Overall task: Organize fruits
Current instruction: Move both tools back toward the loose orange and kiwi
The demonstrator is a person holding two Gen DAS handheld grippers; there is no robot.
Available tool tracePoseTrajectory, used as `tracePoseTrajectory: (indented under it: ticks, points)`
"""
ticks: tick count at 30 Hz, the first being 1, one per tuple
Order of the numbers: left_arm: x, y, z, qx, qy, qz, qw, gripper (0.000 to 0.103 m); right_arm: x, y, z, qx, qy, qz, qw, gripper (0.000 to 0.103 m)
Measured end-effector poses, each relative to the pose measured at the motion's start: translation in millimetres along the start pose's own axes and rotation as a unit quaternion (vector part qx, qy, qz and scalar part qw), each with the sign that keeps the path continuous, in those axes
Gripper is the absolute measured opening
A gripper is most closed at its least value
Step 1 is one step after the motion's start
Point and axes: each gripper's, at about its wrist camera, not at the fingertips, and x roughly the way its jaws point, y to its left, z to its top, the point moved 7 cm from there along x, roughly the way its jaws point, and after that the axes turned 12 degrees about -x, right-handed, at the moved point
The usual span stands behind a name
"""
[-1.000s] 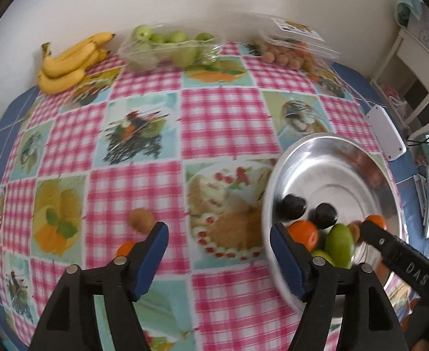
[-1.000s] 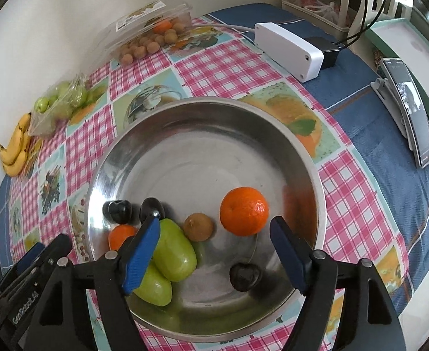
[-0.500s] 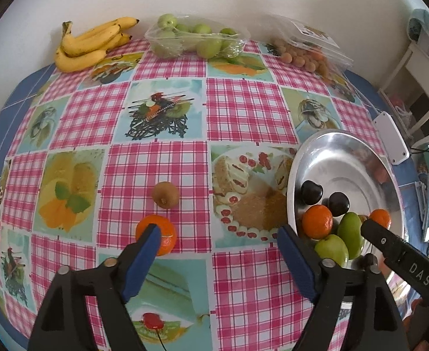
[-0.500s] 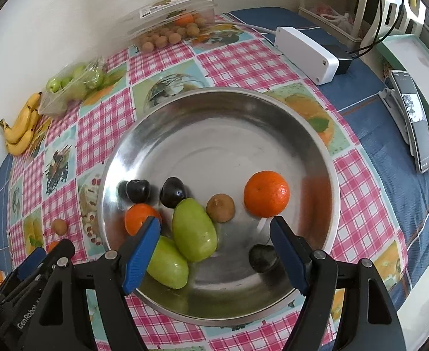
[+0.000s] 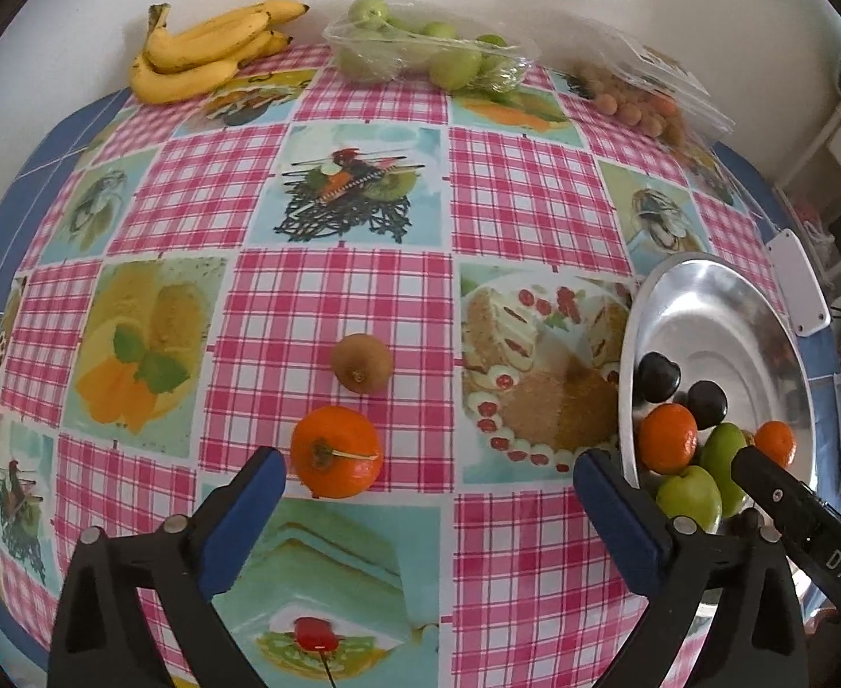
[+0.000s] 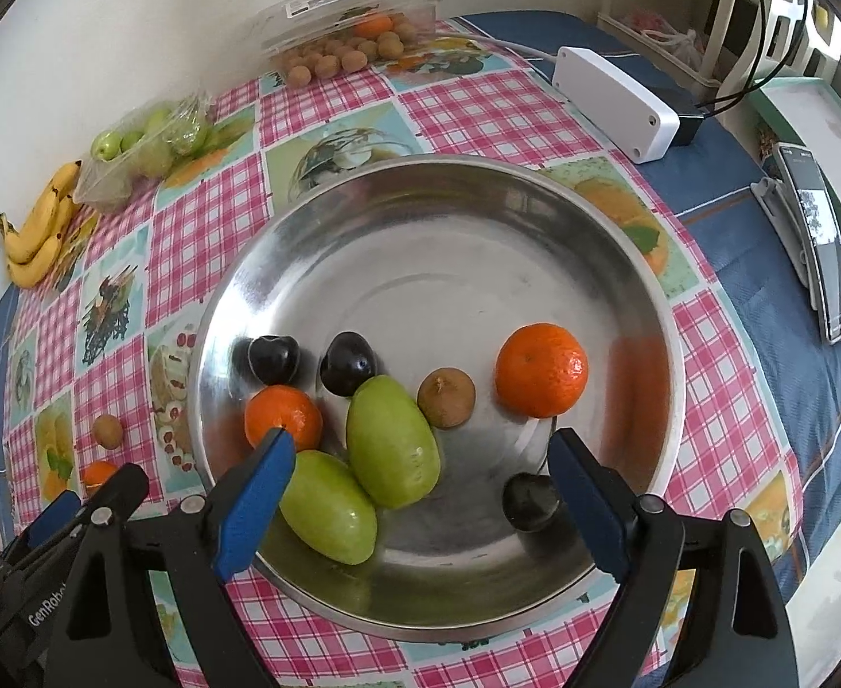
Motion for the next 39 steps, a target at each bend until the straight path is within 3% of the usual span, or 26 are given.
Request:
tracePoseTrajectory:
  ticks: [2, 4, 21, 39]
  points:
    - [-1, 2, 1, -0.002, -0.004, 0.001, 1.0000, 0.103, -1, 1, 0, -0.001, -0.001, -0.001, 1.000, 0.093]
    - [-2, 4, 2, -0.004, -0.009, 0.000, 0.9999, 0.103, -1, 1, 0, 0.000, -0.002, -0.002, 1.000, 0.103]
    - [-13, 15, 8, -0.010, -0.030, 0.009, 0.9995, 0.103, -10, 12, 2, -0.024, -0.017, -0.007, 1.000, 0.103]
    - [-34, 70, 26, -0.059, -0.049, 0.027, 0.9967, 0.103, -27, 71, 6, -0.082, -0.046, 0.008, 0.996, 0.103]
